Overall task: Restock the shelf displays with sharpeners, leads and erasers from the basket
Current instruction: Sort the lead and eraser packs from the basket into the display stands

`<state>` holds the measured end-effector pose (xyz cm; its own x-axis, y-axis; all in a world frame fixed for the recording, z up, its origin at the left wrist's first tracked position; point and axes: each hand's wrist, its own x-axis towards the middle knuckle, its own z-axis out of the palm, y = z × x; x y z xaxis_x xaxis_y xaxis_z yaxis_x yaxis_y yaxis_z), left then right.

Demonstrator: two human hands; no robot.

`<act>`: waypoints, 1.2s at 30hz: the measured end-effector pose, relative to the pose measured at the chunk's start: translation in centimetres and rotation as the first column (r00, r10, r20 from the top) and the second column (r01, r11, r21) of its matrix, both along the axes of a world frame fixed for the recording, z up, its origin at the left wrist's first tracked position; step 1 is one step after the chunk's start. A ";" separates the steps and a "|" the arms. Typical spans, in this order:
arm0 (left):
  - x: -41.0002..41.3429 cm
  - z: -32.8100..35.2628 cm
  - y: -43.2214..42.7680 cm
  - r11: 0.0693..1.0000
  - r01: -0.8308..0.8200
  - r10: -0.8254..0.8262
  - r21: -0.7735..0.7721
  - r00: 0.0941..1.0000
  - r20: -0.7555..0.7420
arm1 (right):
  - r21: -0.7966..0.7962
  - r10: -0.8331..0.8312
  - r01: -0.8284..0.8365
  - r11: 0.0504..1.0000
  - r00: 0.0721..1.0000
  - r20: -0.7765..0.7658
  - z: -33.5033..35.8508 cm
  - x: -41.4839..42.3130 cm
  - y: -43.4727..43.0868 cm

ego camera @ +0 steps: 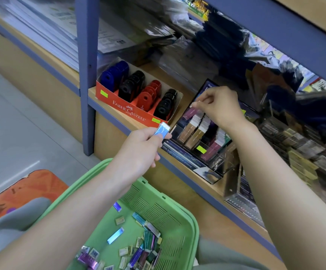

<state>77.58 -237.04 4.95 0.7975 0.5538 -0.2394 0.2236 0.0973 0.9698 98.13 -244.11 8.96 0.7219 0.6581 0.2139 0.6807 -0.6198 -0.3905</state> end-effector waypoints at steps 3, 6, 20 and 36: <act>-0.1 0.2 0.2 1.000 -0.004 0.004 -0.009 1.000 0.002 | -0.032 0.017 -0.018 0.999 0.999 -0.028 -0.1 0.0 0.1; -0.2 0.3 0.3 1.000 -0.013 0.013 -0.014 1.000 0.008 | -0.074 0.041 -0.045 0.996 0.998 -0.057 -0.4 -0.3 0.5; -0.3 0.2 0.9 1.000 -0.020 0.021 -0.019 0.999 0.035 | -0.285 -0.022 0.009 0.959 0.999 -0.041 -0.5 -0.3 2.3; 0.0 0.5 0.9 1.000 -0.013 0.015 -0.028 0.998 0.062 | -0.127 -0.021 0.022 0.992 1.000 0.006 0.2 0.7 2.2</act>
<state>77.55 -236.17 5.43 0.8037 0.5587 -0.2049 0.1613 0.1269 0.9787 98.84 -241.93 9.13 0.7354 0.6644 0.1332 0.6683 -0.6787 -0.3044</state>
